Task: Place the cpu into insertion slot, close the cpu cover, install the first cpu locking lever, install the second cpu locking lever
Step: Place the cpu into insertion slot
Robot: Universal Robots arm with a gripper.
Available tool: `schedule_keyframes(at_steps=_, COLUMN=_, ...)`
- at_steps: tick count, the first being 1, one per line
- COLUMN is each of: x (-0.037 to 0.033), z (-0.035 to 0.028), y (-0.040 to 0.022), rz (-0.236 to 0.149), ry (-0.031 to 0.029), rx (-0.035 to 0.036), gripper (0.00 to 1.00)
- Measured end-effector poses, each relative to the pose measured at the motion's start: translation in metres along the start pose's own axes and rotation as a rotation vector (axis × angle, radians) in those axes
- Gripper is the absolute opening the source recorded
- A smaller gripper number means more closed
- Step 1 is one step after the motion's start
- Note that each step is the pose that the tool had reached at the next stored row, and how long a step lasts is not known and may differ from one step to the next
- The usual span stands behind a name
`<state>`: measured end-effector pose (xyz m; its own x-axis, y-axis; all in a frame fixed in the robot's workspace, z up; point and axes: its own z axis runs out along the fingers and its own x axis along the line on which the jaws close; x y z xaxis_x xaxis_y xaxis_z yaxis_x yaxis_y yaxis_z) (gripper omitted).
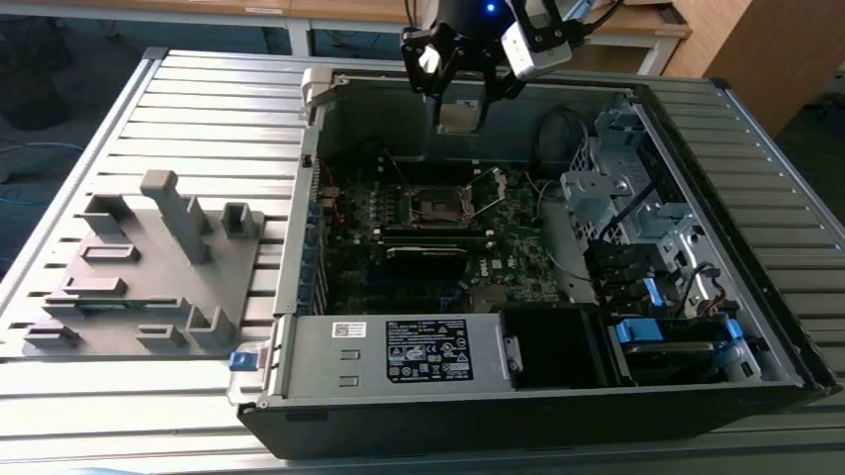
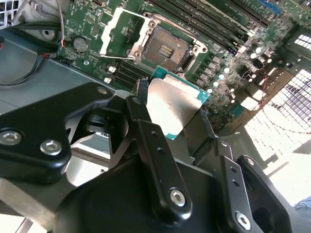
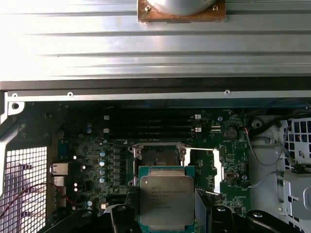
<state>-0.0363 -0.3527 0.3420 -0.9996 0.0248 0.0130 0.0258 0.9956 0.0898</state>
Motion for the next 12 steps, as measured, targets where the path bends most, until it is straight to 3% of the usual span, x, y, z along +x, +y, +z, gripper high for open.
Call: schedule_keyframes(at_steps=12, x=0.0000, z=0.0027, y=-0.0002, rz=0.000, ry=0.0000, rx=-0.0002, gripper=0.54)
